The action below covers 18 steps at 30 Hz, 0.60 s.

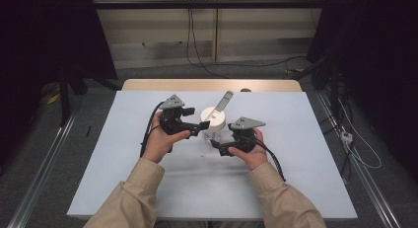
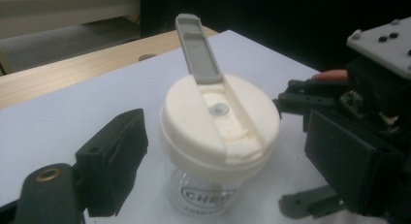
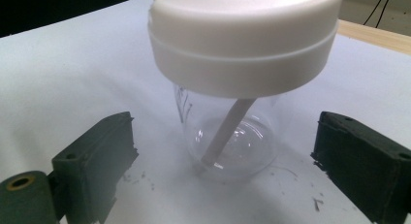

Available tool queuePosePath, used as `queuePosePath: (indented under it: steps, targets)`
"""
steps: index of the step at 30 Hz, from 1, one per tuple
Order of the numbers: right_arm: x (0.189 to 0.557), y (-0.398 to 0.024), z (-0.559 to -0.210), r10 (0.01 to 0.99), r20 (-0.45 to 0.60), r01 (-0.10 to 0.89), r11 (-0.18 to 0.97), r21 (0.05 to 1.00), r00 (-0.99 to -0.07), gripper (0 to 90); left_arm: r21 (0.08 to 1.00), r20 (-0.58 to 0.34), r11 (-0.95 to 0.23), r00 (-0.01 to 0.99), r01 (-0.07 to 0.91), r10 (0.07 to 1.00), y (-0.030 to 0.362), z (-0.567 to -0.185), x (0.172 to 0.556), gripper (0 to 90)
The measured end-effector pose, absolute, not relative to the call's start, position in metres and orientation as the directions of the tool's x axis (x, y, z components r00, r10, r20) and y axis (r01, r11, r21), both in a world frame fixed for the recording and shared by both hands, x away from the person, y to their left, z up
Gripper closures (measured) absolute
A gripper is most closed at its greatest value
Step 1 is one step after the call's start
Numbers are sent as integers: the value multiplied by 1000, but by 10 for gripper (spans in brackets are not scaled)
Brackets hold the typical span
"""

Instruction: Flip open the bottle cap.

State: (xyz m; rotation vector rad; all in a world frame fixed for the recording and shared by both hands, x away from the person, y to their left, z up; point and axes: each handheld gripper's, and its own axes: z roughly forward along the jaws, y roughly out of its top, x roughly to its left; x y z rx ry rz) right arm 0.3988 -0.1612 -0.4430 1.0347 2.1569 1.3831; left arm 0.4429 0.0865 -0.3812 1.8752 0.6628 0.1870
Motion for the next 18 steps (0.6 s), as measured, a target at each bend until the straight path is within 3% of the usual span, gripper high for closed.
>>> queuePosePath:
  steps: [18]
  targets:
    - [371,-183,-441,749,65,373,250,894,-659,75,876,-190,-267,796,402,575,146,-418,411,117]
